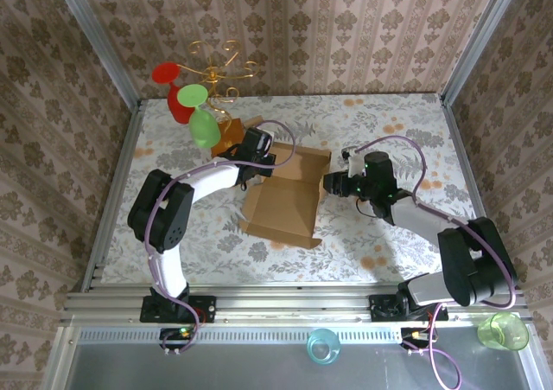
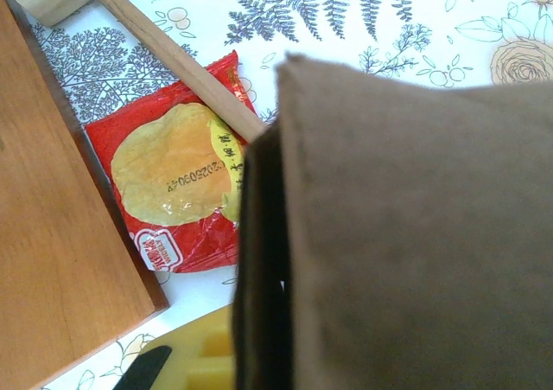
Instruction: Fold the paper box
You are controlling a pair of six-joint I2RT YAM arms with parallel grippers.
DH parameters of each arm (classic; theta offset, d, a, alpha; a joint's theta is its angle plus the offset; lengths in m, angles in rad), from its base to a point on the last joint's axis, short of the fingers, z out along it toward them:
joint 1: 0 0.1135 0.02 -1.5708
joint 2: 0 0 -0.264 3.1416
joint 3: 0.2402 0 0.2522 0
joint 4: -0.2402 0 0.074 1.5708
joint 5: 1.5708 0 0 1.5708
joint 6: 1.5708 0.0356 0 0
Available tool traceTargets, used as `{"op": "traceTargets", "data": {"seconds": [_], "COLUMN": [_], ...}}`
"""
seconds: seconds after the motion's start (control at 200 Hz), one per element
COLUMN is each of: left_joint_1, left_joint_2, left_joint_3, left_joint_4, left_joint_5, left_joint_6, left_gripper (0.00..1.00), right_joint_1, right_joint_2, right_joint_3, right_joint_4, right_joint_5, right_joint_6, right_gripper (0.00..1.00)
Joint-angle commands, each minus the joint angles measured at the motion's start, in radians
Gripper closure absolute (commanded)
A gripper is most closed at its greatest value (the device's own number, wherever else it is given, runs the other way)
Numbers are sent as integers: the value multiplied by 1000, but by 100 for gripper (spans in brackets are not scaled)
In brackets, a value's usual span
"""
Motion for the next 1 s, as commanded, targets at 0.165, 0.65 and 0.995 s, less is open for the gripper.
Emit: {"op": "traceTargets", "data": {"seconds": [0.165,0.65,0.995], "left_joint_1": [3,-1,23], "left_joint_2": [24,28,-28], "left_joint_3": [10,-1,-22], "left_joint_4": [-14,-3,-21], "left_joint_5": [30,24,57], "left_joint_6": [19,37,-88], "left_gripper": [100,100,100], "right_joint_1": [10,-12,-22], "right_joint_2": [83,179,152], "right_joint_3": [78,206,176], "right_joint_4": [-53,-95,-79], "right_joint_5": [79,59,102], "right_joint_6": [-55,-110,-24], "right_gripper": [59,59,53]}}
